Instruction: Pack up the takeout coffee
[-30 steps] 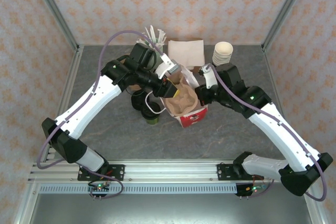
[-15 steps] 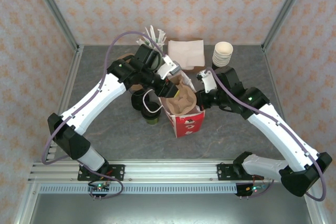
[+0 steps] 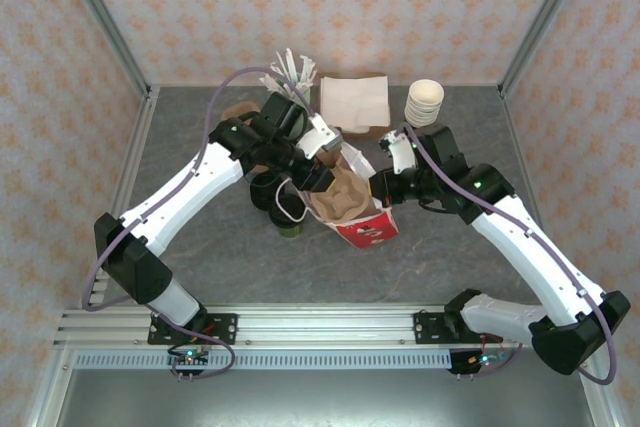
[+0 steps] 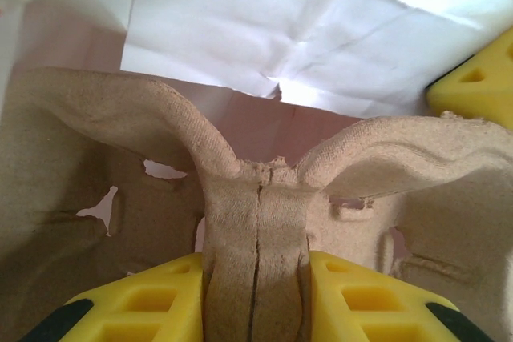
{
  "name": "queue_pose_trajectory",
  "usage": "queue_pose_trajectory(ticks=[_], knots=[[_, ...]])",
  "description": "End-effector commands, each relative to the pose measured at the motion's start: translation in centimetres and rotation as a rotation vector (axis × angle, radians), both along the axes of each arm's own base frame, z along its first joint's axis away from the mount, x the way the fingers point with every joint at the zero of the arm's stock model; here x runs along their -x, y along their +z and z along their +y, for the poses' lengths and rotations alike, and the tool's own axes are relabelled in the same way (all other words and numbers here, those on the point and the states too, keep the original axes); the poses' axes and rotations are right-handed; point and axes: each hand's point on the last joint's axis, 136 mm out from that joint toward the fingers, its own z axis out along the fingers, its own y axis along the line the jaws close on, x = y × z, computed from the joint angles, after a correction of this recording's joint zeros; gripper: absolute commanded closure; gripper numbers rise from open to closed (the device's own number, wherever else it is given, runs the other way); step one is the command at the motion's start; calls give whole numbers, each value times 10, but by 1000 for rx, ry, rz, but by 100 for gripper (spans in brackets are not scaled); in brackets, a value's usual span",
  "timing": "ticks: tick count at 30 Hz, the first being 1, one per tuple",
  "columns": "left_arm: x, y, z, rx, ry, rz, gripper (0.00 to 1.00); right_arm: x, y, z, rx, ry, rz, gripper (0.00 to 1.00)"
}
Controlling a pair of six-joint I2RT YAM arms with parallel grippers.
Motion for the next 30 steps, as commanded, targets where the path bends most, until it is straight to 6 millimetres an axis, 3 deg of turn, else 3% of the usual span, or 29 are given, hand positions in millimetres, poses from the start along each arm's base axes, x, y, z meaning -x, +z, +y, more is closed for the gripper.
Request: queue_pose_trajectory(ticks=[1, 10, 18, 22, 30], knots=[[-10, -5, 1, -38, 2, -79, 68, -1, 7, 2, -50, -22, 24, 100], [-24, 1, -9, 14, 58, -119, 68, -7, -1, 6, -108, -75, 89, 100], [-37, -10, -8, -8, 147, -45, 68, -7, -4, 11, -155, -78, 125, 100], [-34, 3, -15, 51, 149, -9, 68, -6, -10, 8, -145, -87, 129, 100], [-42, 14, -4, 39, 198, -37, 68, -6, -12, 2, -143, -102, 134, 100]])
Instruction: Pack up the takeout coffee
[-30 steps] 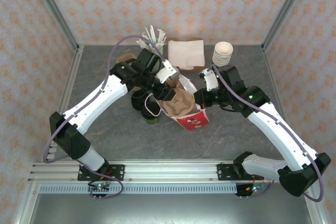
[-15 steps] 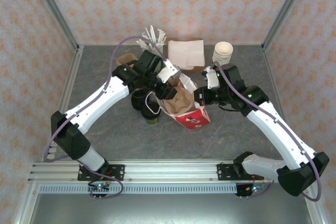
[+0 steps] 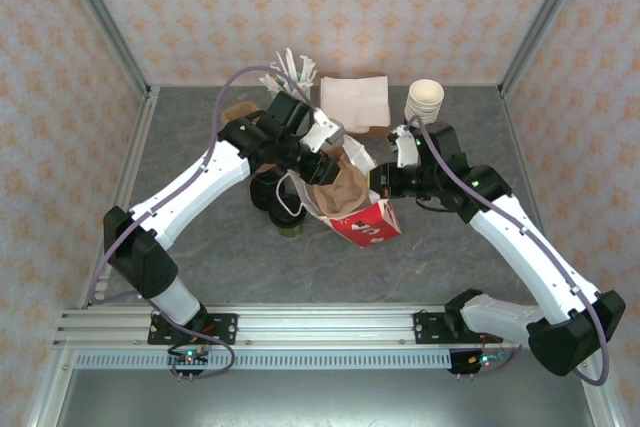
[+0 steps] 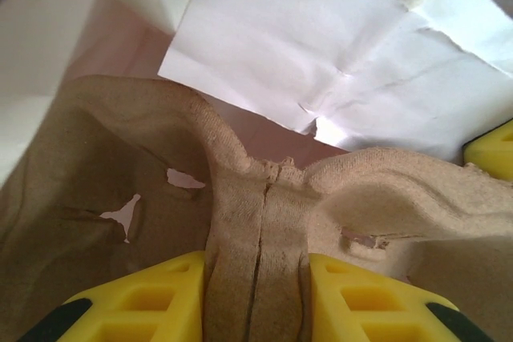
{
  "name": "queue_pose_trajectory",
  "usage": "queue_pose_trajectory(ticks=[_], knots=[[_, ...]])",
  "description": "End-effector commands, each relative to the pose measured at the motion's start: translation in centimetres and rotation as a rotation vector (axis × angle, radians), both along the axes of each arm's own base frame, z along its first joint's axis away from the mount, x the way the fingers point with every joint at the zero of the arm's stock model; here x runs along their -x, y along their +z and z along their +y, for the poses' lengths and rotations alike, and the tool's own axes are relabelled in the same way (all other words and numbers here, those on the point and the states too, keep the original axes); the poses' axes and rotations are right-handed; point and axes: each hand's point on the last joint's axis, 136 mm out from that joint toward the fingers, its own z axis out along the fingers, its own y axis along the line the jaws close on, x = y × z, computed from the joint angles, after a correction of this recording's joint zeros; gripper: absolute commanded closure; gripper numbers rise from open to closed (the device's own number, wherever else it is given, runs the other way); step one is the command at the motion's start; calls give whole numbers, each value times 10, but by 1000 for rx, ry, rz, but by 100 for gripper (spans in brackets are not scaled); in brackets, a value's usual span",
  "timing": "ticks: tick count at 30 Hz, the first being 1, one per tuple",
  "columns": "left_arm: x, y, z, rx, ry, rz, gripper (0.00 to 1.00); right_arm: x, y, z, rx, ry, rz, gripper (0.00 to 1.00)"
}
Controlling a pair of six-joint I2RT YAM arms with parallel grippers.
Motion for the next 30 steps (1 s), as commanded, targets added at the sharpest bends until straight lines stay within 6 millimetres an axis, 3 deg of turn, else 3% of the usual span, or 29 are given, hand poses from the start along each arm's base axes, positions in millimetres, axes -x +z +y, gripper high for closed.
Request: queue_pose_trajectory(ticks=[1, 19, 30], knots=[[-18, 19, 6, 8, 81, -58, 68, 8, -8, 0, -6, 16, 35, 100], [-31, 8, 22, -78, 148, -132, 68, 10, -12, 6, -91, 78, 132, 100], [-41, 17, 27, -86, 212, -162, 68, 16, -6, 8, -107, 118, 119, 100]])
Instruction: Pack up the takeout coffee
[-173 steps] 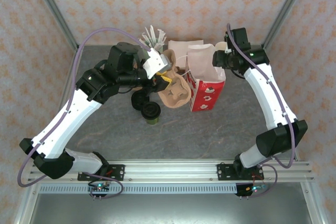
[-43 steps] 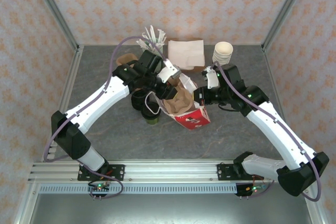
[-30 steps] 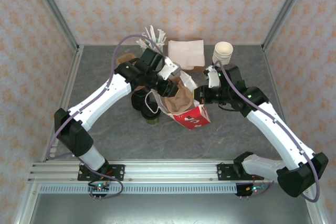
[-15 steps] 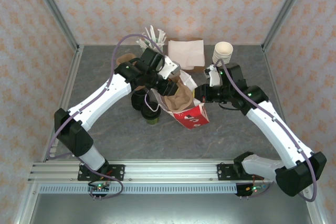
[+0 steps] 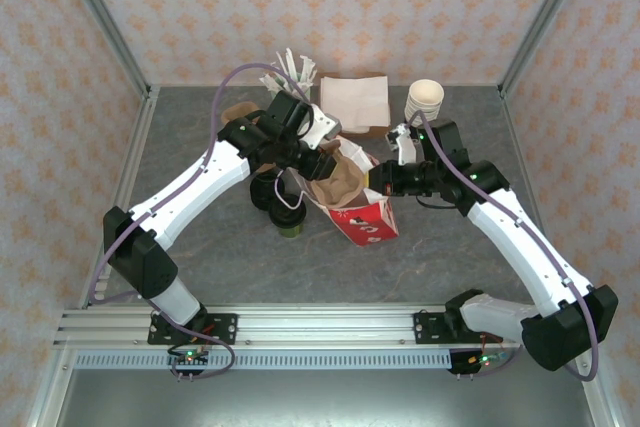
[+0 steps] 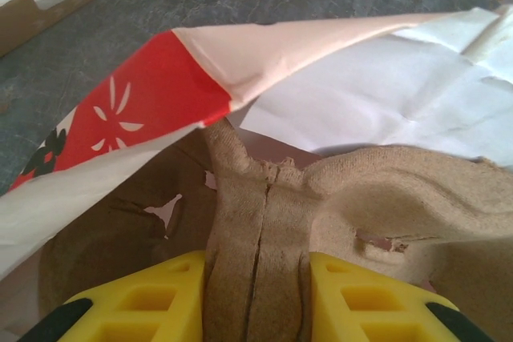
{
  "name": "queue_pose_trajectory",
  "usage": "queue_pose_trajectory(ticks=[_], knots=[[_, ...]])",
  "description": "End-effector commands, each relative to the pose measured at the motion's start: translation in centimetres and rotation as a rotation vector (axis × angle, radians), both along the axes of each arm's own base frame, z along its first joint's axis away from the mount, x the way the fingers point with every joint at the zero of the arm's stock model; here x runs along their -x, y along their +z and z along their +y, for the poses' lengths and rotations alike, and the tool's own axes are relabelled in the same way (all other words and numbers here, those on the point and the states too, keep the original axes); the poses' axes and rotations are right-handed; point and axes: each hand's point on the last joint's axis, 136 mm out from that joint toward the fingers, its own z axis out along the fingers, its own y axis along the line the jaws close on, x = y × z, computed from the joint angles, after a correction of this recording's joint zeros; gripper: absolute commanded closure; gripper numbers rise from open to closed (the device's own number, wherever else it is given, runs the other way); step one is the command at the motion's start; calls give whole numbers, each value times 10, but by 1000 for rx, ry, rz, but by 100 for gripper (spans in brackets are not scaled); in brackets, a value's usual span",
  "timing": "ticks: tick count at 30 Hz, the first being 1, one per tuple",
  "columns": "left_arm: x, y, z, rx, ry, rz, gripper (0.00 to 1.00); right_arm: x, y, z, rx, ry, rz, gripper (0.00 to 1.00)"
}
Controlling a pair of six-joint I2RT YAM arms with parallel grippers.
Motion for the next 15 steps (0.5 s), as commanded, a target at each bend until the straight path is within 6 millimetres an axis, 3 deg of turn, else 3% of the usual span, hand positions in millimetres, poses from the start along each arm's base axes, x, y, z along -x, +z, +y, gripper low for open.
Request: queue_pose_trajectory(ticks=[1, 7, 15], knots=[[-22, 22, 11, 2, 104, -99, 68, 15, -1, 2, -12, 51, 29, 100], [-17, 18, 1, 3, 81, -109, 68, 7, 2, -2, 3, 3, 11, 100], [13, 17, -30, 17, -72, -155, 68, -15, 5, -12, 28, -137, -10, 100]])
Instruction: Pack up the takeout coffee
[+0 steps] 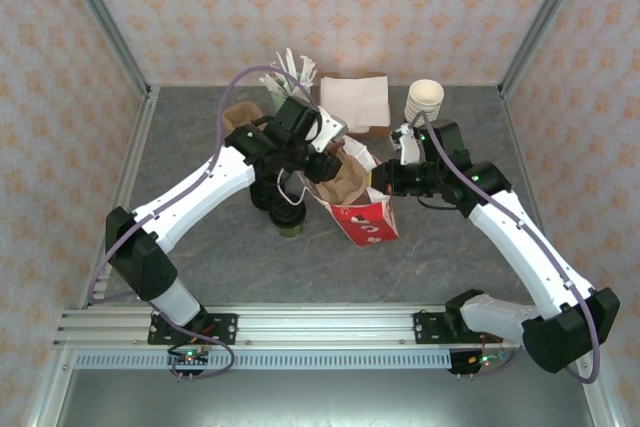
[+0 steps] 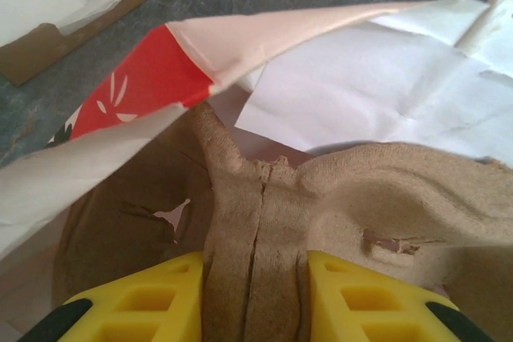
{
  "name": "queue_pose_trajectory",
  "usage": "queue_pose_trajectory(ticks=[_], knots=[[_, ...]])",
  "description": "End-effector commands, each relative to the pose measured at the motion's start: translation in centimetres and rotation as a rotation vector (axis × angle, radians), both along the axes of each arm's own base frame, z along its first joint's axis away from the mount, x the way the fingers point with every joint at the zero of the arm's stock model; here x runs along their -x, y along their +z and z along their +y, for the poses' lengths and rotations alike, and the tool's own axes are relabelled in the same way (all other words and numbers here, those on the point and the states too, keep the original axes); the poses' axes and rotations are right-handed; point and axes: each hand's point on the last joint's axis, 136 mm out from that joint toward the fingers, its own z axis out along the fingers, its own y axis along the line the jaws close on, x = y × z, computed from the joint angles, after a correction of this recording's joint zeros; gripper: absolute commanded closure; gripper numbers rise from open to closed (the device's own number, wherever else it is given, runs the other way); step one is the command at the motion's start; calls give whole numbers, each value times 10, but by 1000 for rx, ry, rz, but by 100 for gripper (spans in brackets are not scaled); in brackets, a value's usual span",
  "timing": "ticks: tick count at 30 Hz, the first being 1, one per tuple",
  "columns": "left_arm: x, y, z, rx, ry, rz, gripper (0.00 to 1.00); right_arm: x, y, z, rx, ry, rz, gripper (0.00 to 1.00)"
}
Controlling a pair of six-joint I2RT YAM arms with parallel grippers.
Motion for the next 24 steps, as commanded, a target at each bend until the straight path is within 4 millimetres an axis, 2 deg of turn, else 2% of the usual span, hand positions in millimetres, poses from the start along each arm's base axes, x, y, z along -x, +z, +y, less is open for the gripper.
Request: queue_pose_trajectory(ticks=[1, 11, 17, 24], knots=[[15, 18, -16, 42, -87, -80, 68, -12, 7, -6, 12, -74, -24, 100], [27, 7, -16, 5, -171, -87, 68, -18, 4, -28, 136, -154, -59, 100], [38, 7, -27, 10, -259, -103, 68, -22, 6, -49, 237, -219, -88, 100], [38, -1, -42, -26, -294, -111, 68, -22, 3, -44, 263, -191, -98, 100]])
